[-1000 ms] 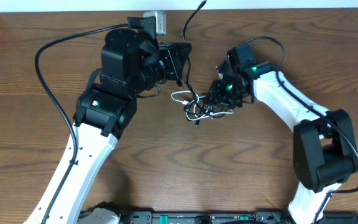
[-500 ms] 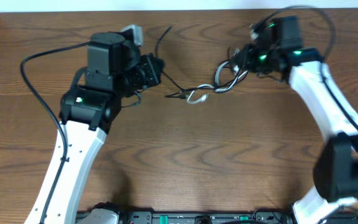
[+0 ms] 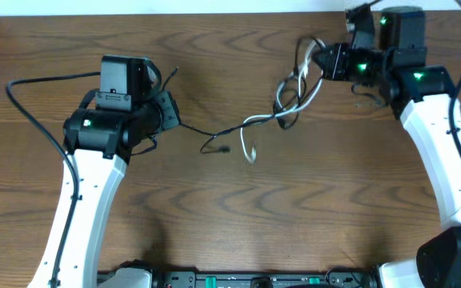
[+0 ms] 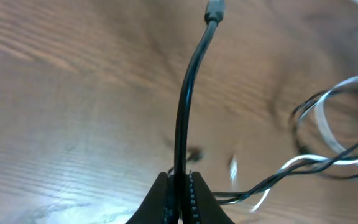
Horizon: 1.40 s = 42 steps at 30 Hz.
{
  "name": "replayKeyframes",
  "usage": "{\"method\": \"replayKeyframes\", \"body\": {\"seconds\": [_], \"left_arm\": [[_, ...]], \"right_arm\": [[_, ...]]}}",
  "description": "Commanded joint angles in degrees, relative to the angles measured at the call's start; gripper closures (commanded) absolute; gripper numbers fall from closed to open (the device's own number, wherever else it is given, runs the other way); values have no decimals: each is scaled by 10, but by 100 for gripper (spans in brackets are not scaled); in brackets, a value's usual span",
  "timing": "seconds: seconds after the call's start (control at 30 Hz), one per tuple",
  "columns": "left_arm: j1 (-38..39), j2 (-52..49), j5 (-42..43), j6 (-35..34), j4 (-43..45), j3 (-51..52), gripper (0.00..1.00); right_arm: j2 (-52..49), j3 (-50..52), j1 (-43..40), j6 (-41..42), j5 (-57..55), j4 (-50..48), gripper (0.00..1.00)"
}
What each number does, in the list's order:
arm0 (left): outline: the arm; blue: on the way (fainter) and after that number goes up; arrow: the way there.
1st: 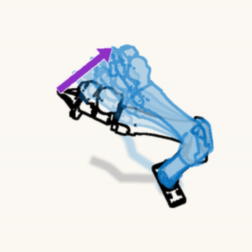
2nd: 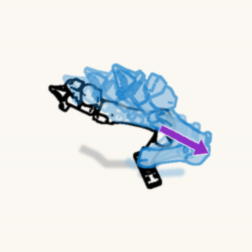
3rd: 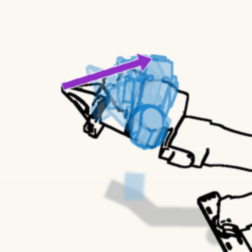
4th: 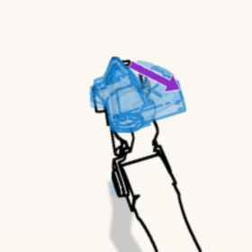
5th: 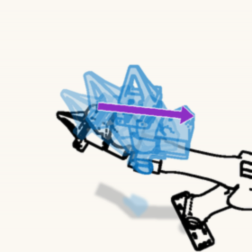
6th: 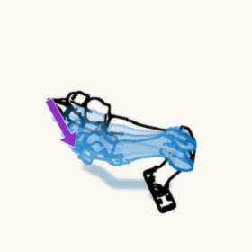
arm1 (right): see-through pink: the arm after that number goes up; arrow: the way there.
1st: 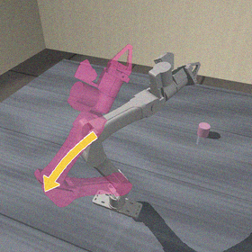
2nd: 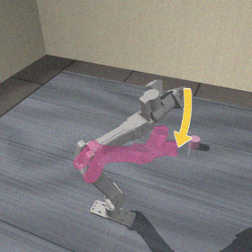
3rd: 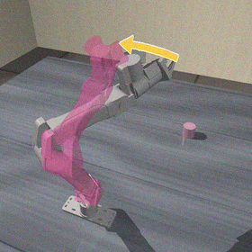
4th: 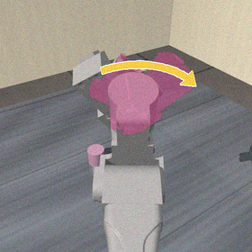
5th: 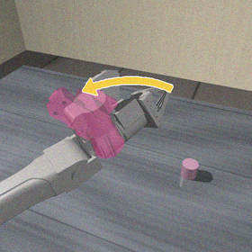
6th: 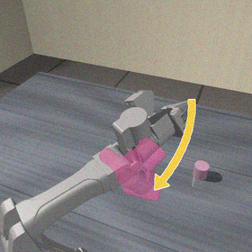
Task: Untangle cables
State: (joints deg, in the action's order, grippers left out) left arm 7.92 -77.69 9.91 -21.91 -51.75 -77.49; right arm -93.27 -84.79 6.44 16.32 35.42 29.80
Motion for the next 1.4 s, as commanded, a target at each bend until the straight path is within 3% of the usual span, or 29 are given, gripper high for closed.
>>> {"method": "replayKeyframes", "body": {"seconds": [0.0, 0.13, 0.23, 0.4, 0.53, 0.63, 0.8, 0.93, 1.07, 1.1, 1.17, 1.27, 1.33, 1.37], "left_arm": [[-3, -32, -18, 23, -13, -3, 93], [-3, -58, -19, 29, -16, -3, 93], [-3, -69, -19, 33, -16, -3, 93], [-3, -73, -19, 41, -16, -3, 93], [-3, -73, -18, 42, -16, -3, 93], [-2, -73, -18, 42, -15, -3, 92], [-2, -73, 44, 77, 12, -3, 93], [-2, -73, 175, 176, 28, -3, 92], [-2, -73, 183, 203, 21, 0, 92], [-2, -73, 183, 203, 21, 4, 89], [-2, -77, 184, 204, 14, 6, 71], [1, -80, 184, 204, 13, 6, 65], [8, -80, 184, 204, 15, 6, 63], [11, -80, 184, 204, 17, 6, 62]], "right_arm": [[2, -9, -36, -87, 246, -38, 99], [2, -9, -81, -79, 339, -63, 99], [2, -9, -118, -34, 322, -49, 99], [0, -8, -163, 82, 50, 108, 99], [-3, 2, -157, 58, -81, 182, 99], [-12, 10, -140, 11, -71, 193, 99], [-28, 10, -91, -110, 69, 125, 99], [-43, 10, -72, -117, 83, 96, 99], [-81, 10, -70, -126, 109, 96, 99], [-105, 10, -74, -126, 103, 102, 99], [-135, 10, -93, -116, 77, 118, 99], [-160, 10, -123, -50, -9, 151, 96], [-170, 10, -142, -12, -59, 174, 87], [-174, 10, -153, -5, -75, 186, 74]]}}
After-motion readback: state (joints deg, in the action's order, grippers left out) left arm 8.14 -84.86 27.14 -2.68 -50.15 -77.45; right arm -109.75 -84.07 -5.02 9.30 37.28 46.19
